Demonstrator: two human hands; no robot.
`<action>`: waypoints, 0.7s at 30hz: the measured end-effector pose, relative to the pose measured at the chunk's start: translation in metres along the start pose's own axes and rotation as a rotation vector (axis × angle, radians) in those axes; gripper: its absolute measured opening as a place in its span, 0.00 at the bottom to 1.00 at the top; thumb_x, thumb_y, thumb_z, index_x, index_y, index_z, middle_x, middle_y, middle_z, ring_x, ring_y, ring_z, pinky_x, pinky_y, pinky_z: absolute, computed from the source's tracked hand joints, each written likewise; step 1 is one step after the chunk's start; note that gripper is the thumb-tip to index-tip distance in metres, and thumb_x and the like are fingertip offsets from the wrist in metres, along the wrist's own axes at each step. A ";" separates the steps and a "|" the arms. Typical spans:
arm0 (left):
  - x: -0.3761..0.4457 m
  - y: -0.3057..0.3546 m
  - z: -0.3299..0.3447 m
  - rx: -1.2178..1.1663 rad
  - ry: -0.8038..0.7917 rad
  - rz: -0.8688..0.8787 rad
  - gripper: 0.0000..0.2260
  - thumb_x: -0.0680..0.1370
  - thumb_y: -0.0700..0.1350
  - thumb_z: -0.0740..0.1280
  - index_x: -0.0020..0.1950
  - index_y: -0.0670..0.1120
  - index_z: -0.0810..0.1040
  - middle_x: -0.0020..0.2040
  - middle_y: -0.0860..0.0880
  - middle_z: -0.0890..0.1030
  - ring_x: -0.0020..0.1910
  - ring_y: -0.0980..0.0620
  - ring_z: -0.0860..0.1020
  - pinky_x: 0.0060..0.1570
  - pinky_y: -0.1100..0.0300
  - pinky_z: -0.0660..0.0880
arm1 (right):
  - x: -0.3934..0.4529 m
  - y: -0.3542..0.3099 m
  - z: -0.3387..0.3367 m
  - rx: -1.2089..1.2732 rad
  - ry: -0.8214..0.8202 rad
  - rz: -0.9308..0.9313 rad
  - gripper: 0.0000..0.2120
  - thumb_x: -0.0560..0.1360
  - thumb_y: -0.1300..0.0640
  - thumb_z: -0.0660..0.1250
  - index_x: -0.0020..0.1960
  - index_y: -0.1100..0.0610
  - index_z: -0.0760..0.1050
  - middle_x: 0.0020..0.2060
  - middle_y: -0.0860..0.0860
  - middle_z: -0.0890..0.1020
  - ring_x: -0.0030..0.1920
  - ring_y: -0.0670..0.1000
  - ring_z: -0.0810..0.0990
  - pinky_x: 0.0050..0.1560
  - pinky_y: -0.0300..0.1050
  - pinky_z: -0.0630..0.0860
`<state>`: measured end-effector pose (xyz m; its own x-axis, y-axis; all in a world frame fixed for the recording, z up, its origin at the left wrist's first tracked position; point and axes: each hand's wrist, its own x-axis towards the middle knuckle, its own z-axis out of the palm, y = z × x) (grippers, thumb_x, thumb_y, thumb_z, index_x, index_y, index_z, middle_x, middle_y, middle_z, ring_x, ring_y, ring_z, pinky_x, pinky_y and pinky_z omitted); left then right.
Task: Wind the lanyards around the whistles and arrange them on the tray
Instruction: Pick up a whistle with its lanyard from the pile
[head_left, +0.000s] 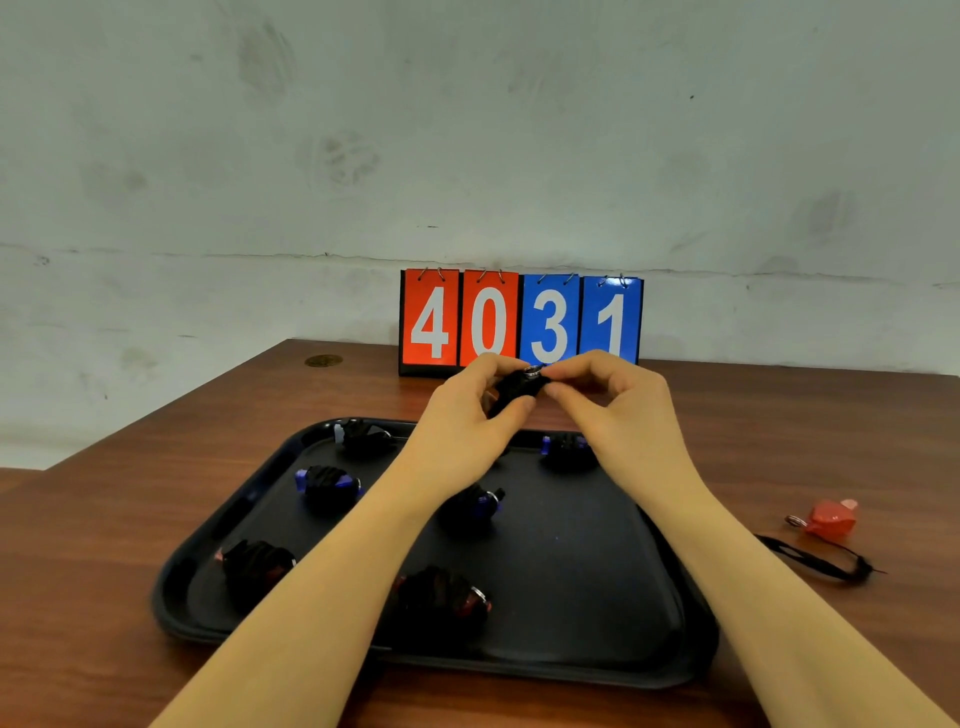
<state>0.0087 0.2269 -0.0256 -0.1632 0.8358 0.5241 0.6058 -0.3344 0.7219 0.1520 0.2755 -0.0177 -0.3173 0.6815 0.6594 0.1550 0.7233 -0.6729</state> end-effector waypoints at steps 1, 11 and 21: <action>0.000 0.000 0.000 -0.009 -0.011 0.002 0.11 0.76 0.44 0.66 0.56 0.55 0.72 0.53 0.58 0.77 0.53 0.58 0.76 0.50 0.69 0.71 | 0.000 0.001 0.000 -0.017 0.015 -0.034 0.06 0.73 0.64 0.68 0.47 0.55 0.80 0.42 0.46 0.81 0.47 0.42 0.79 0.49 0.29 0.74; 0.001 -0.001 0.002 -0.169 -0.138 -0.040 0.09 0.78 0.39 0.61 0.54 0.51 0.67 0.56 0.51 0.74 0.57 0.56 0.73 0.60 0.58 0.70 | 0.004 0.010 0.000 -0.183 -0.027 -0.356 0.06 0.72 0.69 0.67 0.46 0.61 0.79 0.43 0.52 0.81 0.47 0.44 0.78 0.53 0.30 0.73; 0.003 0.006 0.004 -0.285 -0.017 -0.112 0.08 0.78 0.37 0.60 0.46 0.50 0.70 0.52 0.44 0.77 0.53 0.49 0.76 0.57 0.56 0.73 | 0.001 0.009 0.005 -0.178 -0.030 -0.386 0.06 0.71 0.68 0.67 0.46 0.61 0.79 0.43 0.52 0.82 0.48 0.44 0.78 0.52 0.30 0.73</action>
<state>0.0152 0.2291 -0.0210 -0.2018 0.8809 0.4281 0.3415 -0.3464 0.8737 0.1485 0.2822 -0.0245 -0.4105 0.3554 0.8397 0.1782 0.9344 -0.3083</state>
